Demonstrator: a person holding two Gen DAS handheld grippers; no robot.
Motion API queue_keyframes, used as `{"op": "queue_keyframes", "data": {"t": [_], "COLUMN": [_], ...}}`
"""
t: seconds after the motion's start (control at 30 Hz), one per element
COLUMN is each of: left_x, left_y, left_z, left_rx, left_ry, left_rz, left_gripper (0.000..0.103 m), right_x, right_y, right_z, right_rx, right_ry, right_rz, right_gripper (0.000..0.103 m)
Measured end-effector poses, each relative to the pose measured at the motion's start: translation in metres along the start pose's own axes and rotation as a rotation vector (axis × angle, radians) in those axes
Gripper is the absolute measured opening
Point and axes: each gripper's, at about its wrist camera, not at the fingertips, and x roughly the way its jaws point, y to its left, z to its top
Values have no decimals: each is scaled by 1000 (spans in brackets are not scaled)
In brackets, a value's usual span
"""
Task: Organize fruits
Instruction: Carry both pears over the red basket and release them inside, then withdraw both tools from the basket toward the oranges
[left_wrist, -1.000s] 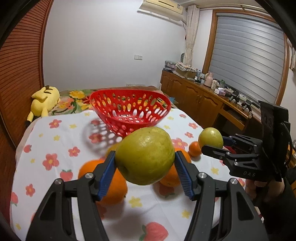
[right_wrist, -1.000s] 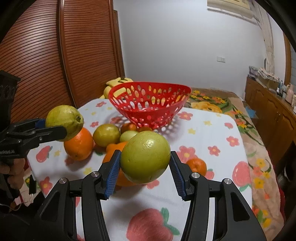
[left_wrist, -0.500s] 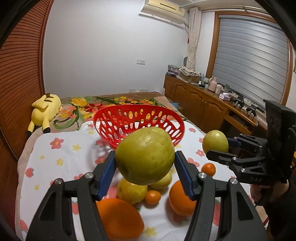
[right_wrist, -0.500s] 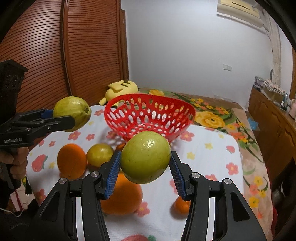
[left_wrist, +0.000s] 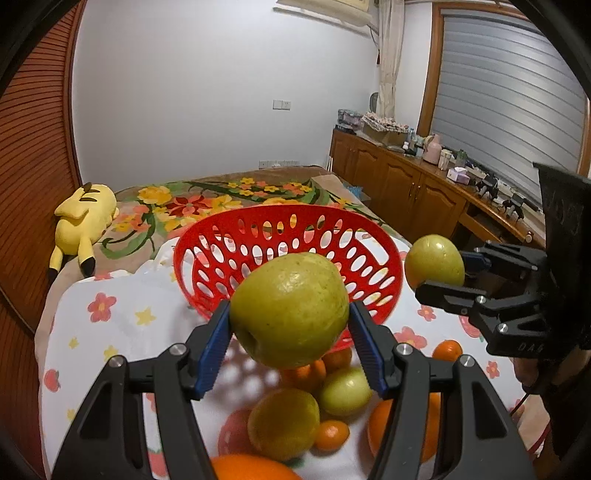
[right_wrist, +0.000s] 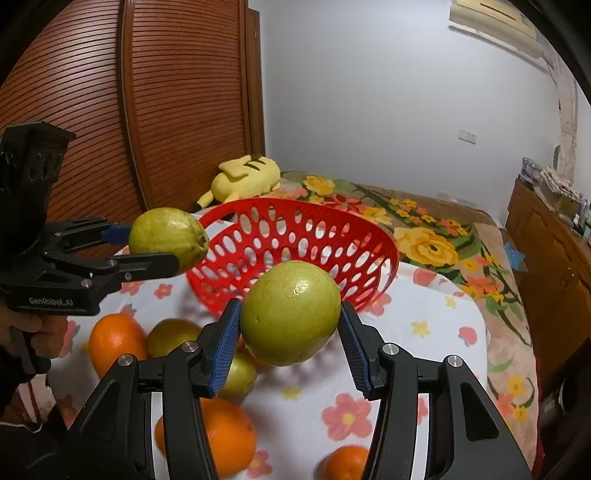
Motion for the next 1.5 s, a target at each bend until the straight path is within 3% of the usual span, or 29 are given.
{"op": "queue_keyframes", "data": {"t": [0.43, 0.8, 1.5], "left_x": [40, 57, 35], "left_y": [12, 18, 41], "left_z": [13, 11, 17], "left_rx": [49, 28, -15], "left_ry": [97, 142, 67], "left_rz": [20, 23, 30], "left_gripper": [62, 63, 66], "right_x": [45, 65, 76], "right_y": [-7, -2, 0], "right_z": [14, 9, 6], "right_rx": [-37, -73, -69], "right_ry": [67, 117, 155], "right_rz": [35, 41, 44], "right_gripper": [53, 53, 54]}}
